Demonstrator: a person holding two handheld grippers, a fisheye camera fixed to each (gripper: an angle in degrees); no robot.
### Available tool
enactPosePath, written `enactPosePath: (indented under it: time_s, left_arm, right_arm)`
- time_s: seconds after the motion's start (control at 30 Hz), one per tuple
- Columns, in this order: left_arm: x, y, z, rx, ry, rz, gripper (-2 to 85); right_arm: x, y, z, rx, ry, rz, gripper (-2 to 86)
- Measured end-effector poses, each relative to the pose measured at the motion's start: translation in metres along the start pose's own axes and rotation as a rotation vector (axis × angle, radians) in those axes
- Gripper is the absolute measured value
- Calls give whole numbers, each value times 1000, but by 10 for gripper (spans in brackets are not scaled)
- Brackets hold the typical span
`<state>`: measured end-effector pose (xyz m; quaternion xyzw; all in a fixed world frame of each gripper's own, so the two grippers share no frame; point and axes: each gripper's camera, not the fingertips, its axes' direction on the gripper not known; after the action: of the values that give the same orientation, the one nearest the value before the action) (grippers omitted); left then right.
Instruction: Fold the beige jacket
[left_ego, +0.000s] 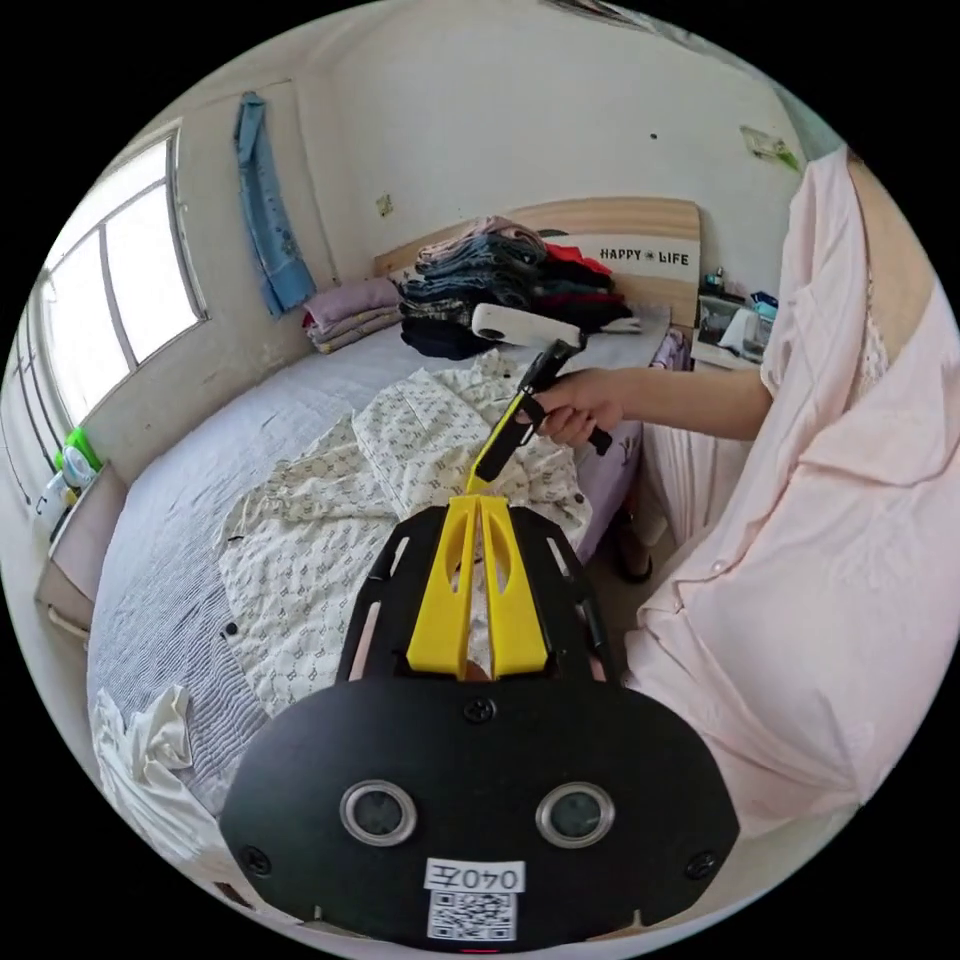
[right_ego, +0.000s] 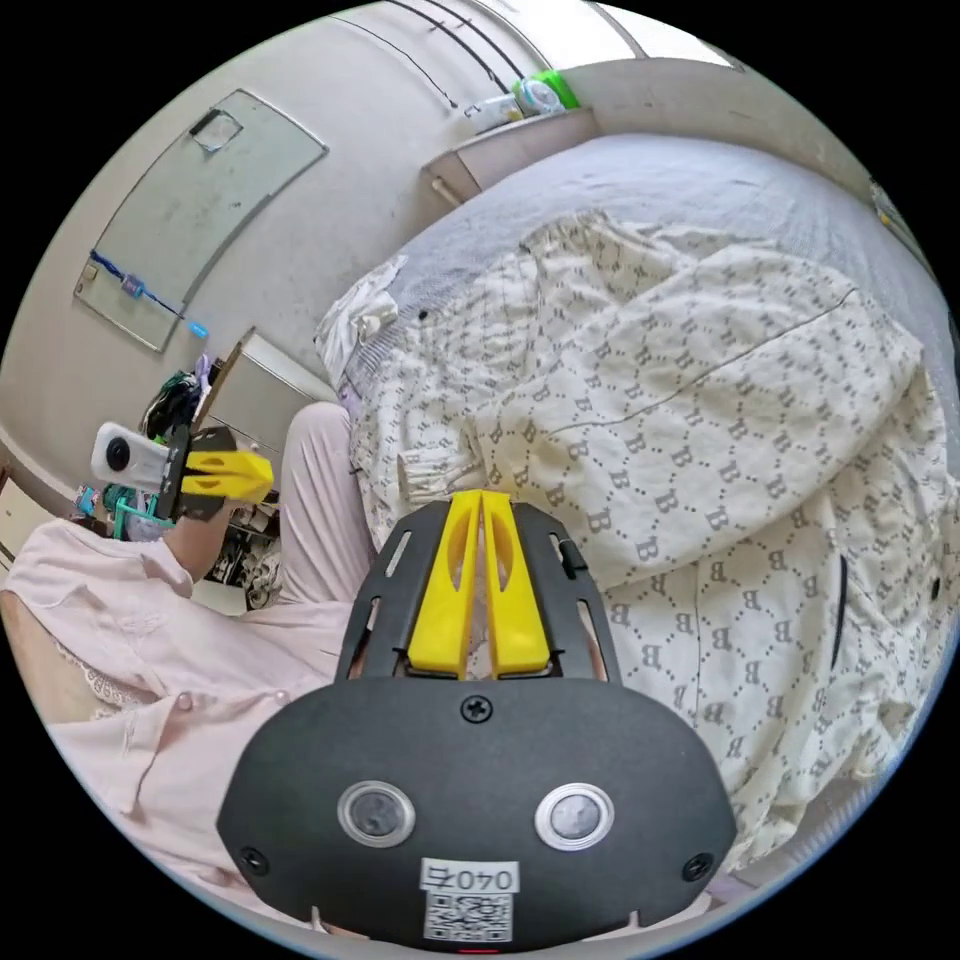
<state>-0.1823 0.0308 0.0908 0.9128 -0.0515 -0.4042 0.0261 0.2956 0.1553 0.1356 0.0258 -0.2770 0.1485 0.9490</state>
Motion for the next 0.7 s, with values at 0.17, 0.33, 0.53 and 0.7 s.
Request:
enactPosePath:
  time_s: [0.17,0.33,0.53,0.7]
  left_arm:
    - [-40,-35,49,-27,-7,-56,-8]
    - [-58,-22,116,-370,114,-113,-8]
    - [-82,-75,46,-41,-1,-74,2]
    - [-108,-82,131,-348,100,-135,-4]
  right_arm:
    - [-29,27,-3,92,-14,-17,-10]
    - [-34,52,67,-140,198,31,-10]
    - [-55,34,15,124,152,-71,-10]
    - [-32,20,89,-17,322,-5,-10]
